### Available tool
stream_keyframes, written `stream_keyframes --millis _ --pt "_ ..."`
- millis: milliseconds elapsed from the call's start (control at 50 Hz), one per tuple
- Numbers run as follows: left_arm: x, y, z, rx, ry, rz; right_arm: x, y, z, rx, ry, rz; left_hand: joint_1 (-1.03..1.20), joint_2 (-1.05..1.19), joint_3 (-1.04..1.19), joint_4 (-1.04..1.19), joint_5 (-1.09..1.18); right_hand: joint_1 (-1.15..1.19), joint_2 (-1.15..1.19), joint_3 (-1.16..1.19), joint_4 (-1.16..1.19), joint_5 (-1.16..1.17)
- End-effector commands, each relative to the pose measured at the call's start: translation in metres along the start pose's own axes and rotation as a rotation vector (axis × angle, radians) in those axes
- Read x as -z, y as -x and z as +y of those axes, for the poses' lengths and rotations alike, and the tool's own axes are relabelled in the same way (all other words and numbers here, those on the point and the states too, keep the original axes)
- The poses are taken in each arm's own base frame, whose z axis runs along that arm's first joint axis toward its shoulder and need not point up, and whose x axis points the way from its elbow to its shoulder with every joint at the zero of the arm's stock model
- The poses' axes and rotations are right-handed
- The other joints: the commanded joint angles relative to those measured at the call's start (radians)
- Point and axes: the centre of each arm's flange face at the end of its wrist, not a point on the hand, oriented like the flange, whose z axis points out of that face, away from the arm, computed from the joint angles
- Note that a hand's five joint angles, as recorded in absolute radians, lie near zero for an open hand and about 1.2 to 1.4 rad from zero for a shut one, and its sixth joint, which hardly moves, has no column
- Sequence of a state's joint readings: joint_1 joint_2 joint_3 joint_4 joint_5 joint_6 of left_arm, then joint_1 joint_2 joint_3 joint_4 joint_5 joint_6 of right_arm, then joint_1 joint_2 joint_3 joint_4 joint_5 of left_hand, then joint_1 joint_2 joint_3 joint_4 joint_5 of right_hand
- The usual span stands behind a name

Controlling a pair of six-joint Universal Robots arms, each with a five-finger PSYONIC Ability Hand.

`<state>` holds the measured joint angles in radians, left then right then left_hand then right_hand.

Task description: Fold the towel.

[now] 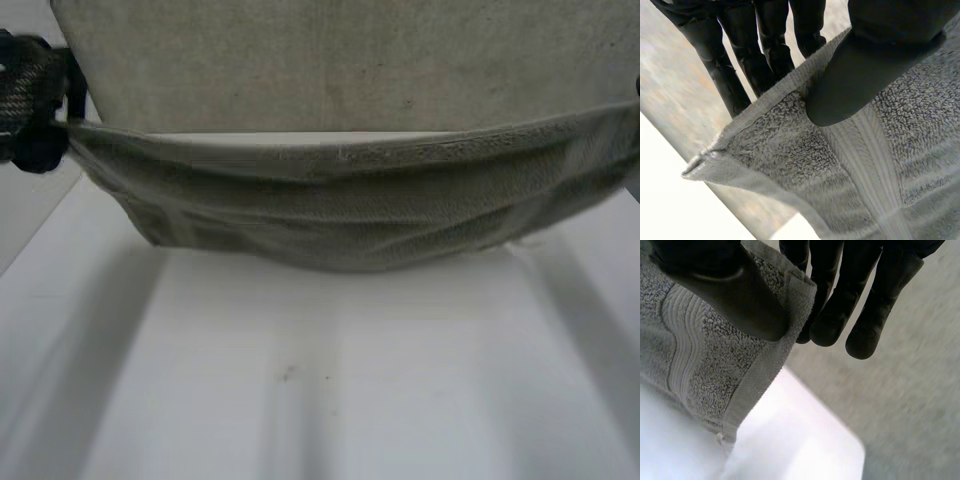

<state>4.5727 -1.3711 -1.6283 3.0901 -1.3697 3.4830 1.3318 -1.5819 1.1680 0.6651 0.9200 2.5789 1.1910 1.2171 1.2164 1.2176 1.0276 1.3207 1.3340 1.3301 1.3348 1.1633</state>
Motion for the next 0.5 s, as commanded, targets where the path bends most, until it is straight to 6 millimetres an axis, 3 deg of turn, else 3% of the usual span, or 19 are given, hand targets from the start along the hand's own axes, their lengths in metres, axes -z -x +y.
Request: stream_keyframes --millis 20,100,120,160,220,240,260,280,300,320,340,360,380,400,420,440,460,480,500 --pt "-0.029 -0.014 0.063 0.05 0.245 0.094 -0.028 0.012 0.047 0.043 0.245 -0.184 0.205 0.179 0.18 0.179 0.194 0.076 0.062 0.066 0.061 0.058" --pt "-0.054 -0.021 0.099 0.073 0.345 0.13 -0.047 0.028 0.062 0.055 0.309 -0.237 0.205 0.179 0.18 0.179 0.194 0.076 0.062 0.066 0.061 0.058" --pt "-0.054 -0.021 0.1 0.073 0.345 0.13 -0.058 0.037 0.067 0.072 0.331 -0.251 0.205 0.179 0.18 0.179 0.194 0.076 0.062 0.066 0.061 0.058" --pt "-0.077 -0.022 0.115 0.071 0.363 0.138 -0.07 0.045 0.069 0.097 0.34 -0.256 0.205 0.179 0.18 0.179 0.194 0.076 0.062 0.066 0.061 0.058" --pt "-0.09 -0.02 0.116 0.053 0.348 0.133 -0.098 0.056 0.068 0.151 0.308 -0.228 0.205 0.179 0.18 0.179 0.194 0.076 0.062 0.066 0.061 0.058" --pt "-0.104 -0.017 0.112 0.02 0.312 0.128 -0.113 0.056 0.063 0.175 0.267 -0.188 0.205 0.179 0.18 0.179 0.194 0.076 0.062 0.066 0.061 0.058" --pt "-0.118 -0.013 0.104 -0.017 0.262 0.119 -0.113 0.056 0.063 0.175 0.267 -0.187 0.205 0.179 0.18 0.179 0.194 0.076 0.062 0.066 0.061 0.058" --pt "-0.119 -0.013 0.104 -0.017 0.262 0.119 -0.127 0.051 0.053 0.197 0.203 -0.125 0.205 0.179 0.18 0.179 0.194 0.076 0.062 0.066 0.061 0.058" --pt "-0.133 -0.008 0.087 -0.045 0.188 0.099 -0.14 0.041 0.035 0.22 0.104 -0.043 0.205 0.179 0.18 0.179 0.194 0.076 0.062 0.066 0.061 0.058" --pt "-0.145 -0.001 0.064 -0.063 0.096 0.075 -0.14 0.041 0.035 0.221 0.103 -0.043 0.205 0.179 0.18 0.179 0.194 0.076 0.062 0.066 0.061 0.058" --pt "-0.145 -0.001 0.064 -0.063 0.095 0.074 -0.148 0.03 0.009 0.236 -0.028 0.04 0.205 0.179 0.18 0.179 0.194 0.076 0.062 0.066 0.061 0.058" --pt "-0.156 0.006 0.035 -0.074 -0.022 0.04 -0.148 0.03 0.008 0.236 -0.03 0.041 0.205 0.179 0.18 0.179 0.194 0.076 0.062 0.066 0.061 0.058" --pt "-0.156 0.006 0.034 -0.074 -0.023 0.04 -0.15 0.021 -0.025 0.239 -0.188 0.125 0.205 0.179 0.18 0.179 0.194 0.076 0.062 0.066 0.061 0.058" --pt "-0.163 0.013 0.002 -0.07 -0.162 0.003 -0.145 0.01 -0.059 0.221 -0.352 0.203 0.205 0.179 0.18 0.179 0.194 0.076 0.062 0.066 0.061 0.058" --pt "-0.167 0.018 -0.028 -0.045 -0.295 -0.029 -0.145 0.01 -0.059 0.22 -0.353 0.203 0.205 0.179 0.18 0.179 0.194 0.076 0.062 0.066 0.061 0.058" --pt "-0.167 0.018 -0.028 -0.045 -0.297 -0.029 -0.139 -0.001 -0.085 0.18 -0.49 0.262 0.205 0.179 0.18 0.179 0.194 0.076 0.062 0.066 0.061 0.058" --pt "-0.169 0.027 -0.049 -0.013 -0.404 -0.064 -0.131 -0.01 -0.104 0.13 -0.602 0.295 0.205 0.179 0.18 0.179 0.194 0.076 0.062 0.066 0.061 0.058" --pt "-0.167 0.035 -0.069 0.028 -0.502 -0.089 -0.131 -0.01 -0.105 0.129 -0.604 0.296 0.205 0.179 0.18 0.179 0.194 0.076 0.062 0.066 0.061 0.058" --pt "-0.167 0.035 -0.069 0.028 -0.503 -0.089 -0.124 -0.015 -0.118 0.08 -0.68 0.302 0.205 0.179 0.18 0.179 0.194 0.076 0.062 0.066 0.061 0.058"
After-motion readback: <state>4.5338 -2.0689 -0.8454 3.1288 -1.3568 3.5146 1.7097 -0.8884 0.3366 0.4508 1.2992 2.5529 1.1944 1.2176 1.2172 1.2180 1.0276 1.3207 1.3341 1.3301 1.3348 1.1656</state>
